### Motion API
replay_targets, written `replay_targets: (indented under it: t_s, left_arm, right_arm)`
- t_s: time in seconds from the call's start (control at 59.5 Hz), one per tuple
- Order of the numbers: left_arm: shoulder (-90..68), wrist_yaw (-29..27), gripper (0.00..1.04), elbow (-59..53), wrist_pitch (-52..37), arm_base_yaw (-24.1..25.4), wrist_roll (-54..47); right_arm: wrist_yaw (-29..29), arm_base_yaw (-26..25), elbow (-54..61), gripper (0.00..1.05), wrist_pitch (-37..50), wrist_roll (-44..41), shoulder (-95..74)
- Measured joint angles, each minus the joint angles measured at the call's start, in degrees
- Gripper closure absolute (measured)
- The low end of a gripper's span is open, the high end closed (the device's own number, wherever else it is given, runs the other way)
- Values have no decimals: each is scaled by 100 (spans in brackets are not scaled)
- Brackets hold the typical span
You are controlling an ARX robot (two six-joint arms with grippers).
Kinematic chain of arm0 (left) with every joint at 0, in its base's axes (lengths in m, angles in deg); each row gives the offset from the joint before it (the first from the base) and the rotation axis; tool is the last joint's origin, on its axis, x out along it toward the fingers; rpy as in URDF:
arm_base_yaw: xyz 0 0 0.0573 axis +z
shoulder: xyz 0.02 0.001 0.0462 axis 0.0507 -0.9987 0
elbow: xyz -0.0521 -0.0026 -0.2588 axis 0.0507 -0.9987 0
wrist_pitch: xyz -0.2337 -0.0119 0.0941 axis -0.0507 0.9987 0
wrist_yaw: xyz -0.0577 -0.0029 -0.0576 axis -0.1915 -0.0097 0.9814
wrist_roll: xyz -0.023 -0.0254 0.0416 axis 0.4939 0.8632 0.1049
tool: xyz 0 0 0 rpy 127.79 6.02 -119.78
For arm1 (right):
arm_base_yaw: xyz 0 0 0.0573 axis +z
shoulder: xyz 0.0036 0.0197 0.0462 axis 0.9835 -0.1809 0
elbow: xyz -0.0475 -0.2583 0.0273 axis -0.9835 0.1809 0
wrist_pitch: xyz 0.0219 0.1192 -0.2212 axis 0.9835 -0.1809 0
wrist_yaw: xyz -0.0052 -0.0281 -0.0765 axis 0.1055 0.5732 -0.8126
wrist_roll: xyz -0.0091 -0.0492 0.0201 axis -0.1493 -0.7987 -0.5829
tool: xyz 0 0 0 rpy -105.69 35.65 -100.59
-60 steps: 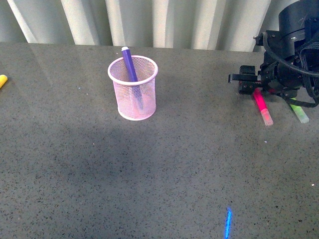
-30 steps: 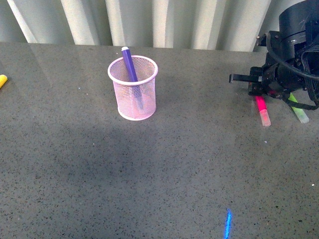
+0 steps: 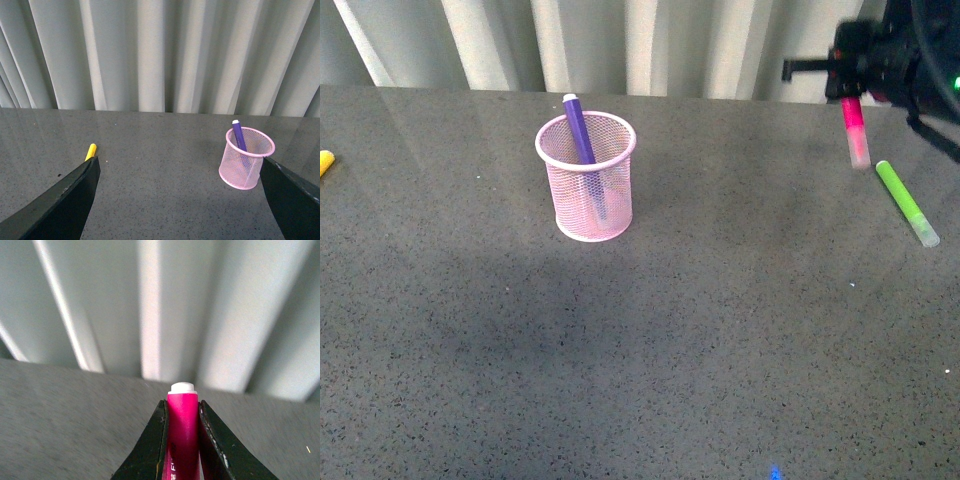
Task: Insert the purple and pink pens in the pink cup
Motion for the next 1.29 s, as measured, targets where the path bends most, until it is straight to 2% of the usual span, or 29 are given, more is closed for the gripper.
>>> replay_targets:
  t_s: [0.202,0.387,0.504,1.294]
  left_arm:
    - [0,-2,7,0,0,0,0]
    - [0,0,7,0,0,0,0]
    - [0,0,7,0,0,0,0]
    - [0,-2,7,0,0,0,0]
  right_arm:
    - [739,1040,-74,93,706,-466,114]
    - [907,1805,-269,93,1405,-807,-260]
    - [979,2046,-365,93,1639,-1060,-584]
    - [1213,2009,-1563,93,1362,-1237,-1676]
